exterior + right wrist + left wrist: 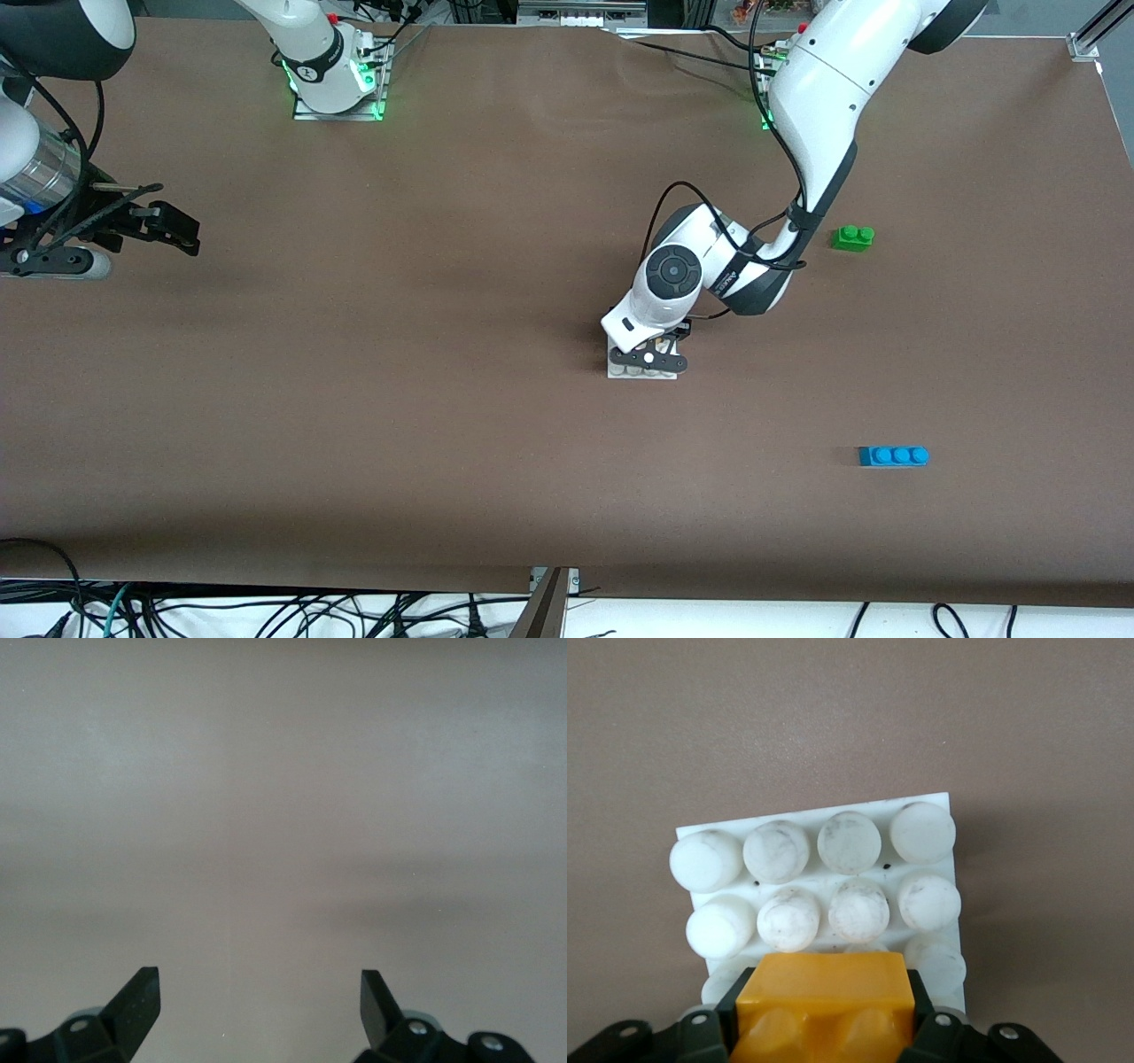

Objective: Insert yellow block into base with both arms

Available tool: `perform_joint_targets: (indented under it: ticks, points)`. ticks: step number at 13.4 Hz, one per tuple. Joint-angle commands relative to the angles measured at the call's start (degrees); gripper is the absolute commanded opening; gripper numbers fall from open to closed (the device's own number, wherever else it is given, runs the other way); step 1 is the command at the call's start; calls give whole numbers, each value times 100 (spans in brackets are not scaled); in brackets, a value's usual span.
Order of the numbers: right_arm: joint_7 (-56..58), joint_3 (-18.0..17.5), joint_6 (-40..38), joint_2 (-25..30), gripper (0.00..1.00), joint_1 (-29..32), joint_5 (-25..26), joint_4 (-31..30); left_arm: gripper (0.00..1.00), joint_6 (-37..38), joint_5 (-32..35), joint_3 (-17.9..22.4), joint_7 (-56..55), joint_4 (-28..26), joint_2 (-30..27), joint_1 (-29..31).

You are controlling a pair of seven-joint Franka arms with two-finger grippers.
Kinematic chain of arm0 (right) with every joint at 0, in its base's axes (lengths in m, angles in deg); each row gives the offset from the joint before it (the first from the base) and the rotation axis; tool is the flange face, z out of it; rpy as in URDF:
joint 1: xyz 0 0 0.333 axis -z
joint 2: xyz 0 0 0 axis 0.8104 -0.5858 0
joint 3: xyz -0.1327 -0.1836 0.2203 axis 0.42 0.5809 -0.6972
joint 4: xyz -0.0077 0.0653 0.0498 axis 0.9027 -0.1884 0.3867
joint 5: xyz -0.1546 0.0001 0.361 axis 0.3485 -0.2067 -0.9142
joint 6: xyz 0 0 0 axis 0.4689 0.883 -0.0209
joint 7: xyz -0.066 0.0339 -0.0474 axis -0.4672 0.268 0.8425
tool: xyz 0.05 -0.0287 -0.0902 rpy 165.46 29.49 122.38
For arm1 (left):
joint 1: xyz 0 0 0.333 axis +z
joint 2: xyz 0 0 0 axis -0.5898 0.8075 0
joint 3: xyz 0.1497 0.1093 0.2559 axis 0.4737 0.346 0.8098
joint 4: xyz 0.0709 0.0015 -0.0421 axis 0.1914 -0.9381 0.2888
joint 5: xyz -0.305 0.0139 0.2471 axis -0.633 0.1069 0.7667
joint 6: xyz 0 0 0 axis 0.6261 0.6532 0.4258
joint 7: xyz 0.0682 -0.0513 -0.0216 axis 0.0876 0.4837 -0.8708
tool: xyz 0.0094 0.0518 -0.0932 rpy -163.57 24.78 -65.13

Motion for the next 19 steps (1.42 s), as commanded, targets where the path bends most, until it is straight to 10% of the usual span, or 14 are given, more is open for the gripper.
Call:
perform_joint_targets:
  ticks: [1,4,6,19]
  points:
    - [98,-29,-106,-39,100,61,20,139,20,-181,219,32,-159,107,175,-82]
    - [98,-29,-106,-39,100,61,20,139,43,-181,158,32,-185,107,175,-82]
    - [98,-29,-106,-39,100,61,20,139,100,-163,166,32,-185,107,158,-73]
    - [98,-29,-106,-39,100,61,20,139,100,645,-62,-29,-202,124,-334,-12]
